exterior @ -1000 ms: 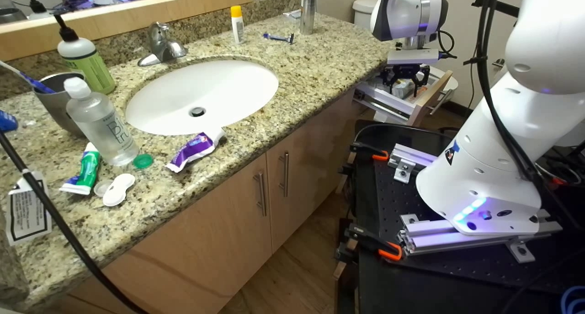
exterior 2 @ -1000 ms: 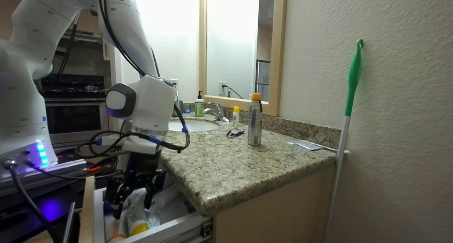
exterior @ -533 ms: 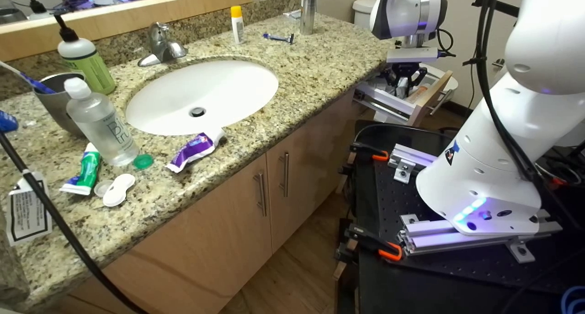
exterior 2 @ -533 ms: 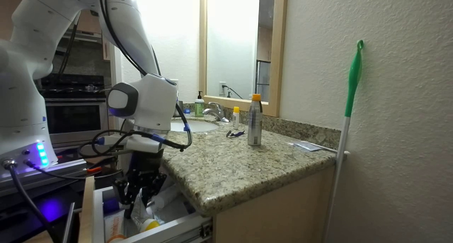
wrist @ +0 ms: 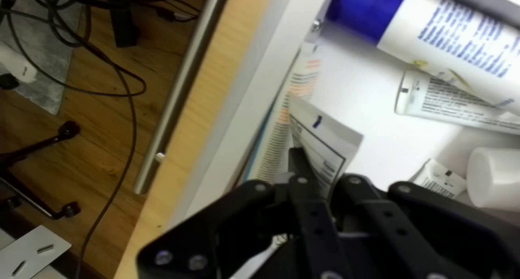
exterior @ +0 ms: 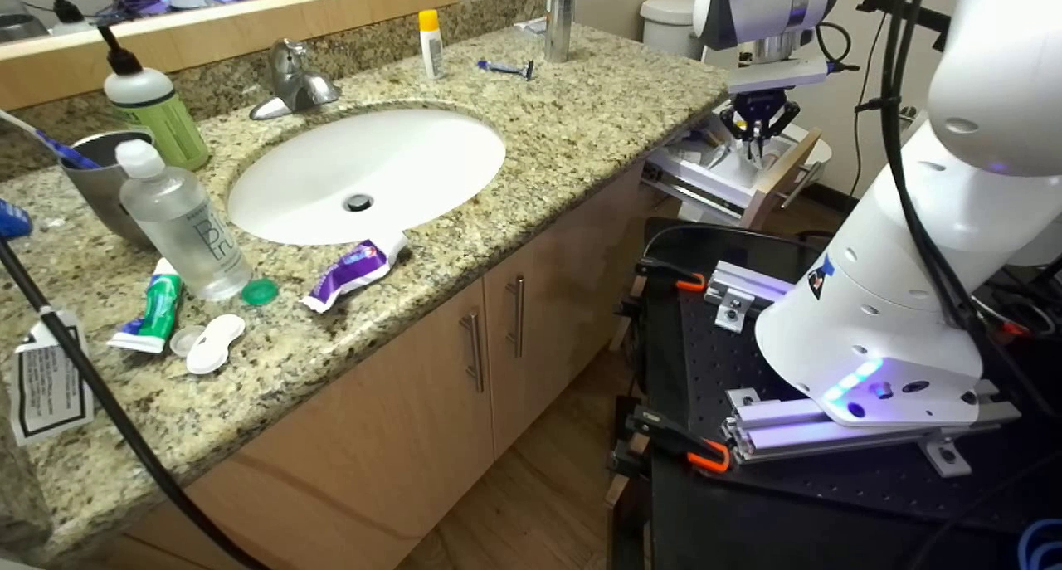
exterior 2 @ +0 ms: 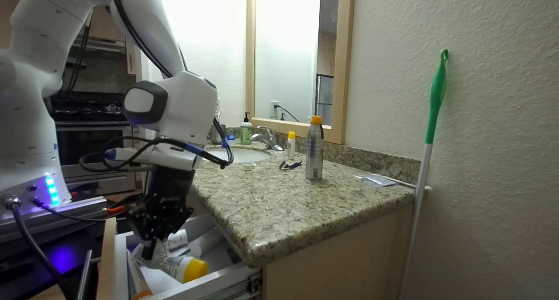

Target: Remove the white tube with a yellow lid from the drawer and put it on the counter

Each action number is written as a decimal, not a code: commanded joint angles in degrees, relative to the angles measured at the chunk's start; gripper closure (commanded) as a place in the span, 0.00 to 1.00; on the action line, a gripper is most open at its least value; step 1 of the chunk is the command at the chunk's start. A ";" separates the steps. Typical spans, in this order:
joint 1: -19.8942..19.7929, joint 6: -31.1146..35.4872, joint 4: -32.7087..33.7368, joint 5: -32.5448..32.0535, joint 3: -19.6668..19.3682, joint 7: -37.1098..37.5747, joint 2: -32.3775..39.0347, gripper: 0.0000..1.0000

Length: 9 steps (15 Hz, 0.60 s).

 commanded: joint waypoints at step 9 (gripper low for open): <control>8.55 -45.56 3.54 -17.76 -16.14 -18.04 -29.01 0.98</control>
